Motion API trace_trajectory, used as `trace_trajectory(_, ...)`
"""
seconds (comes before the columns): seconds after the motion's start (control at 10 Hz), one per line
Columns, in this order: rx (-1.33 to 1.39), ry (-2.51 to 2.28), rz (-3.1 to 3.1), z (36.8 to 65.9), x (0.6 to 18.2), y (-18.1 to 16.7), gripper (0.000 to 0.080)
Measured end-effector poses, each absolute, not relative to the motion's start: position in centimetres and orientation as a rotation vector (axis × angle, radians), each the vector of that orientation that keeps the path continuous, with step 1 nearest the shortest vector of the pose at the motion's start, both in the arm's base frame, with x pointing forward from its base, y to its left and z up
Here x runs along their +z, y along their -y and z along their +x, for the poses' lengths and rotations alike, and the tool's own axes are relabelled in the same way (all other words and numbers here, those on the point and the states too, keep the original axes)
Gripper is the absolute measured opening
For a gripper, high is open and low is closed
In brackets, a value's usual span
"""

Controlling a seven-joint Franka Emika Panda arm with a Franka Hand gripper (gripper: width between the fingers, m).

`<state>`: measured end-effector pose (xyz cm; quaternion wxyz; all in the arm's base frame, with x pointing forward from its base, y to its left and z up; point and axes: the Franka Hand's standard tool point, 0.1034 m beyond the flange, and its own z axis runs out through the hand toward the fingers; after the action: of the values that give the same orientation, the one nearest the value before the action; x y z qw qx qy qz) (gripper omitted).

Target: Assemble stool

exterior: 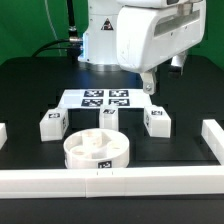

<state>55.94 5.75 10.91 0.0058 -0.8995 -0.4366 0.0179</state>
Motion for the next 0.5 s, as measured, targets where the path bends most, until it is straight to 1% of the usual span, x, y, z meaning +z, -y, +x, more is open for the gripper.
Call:
trace_trajectory(0.4, 0.056, 1.366, -2.815, 55.93, 10.89, -5.74, 0.0649)
trace_trajectory(0.5, 0.048, 1.406, -2.797, 55.86, 10.61, -5.14, 0.0649)
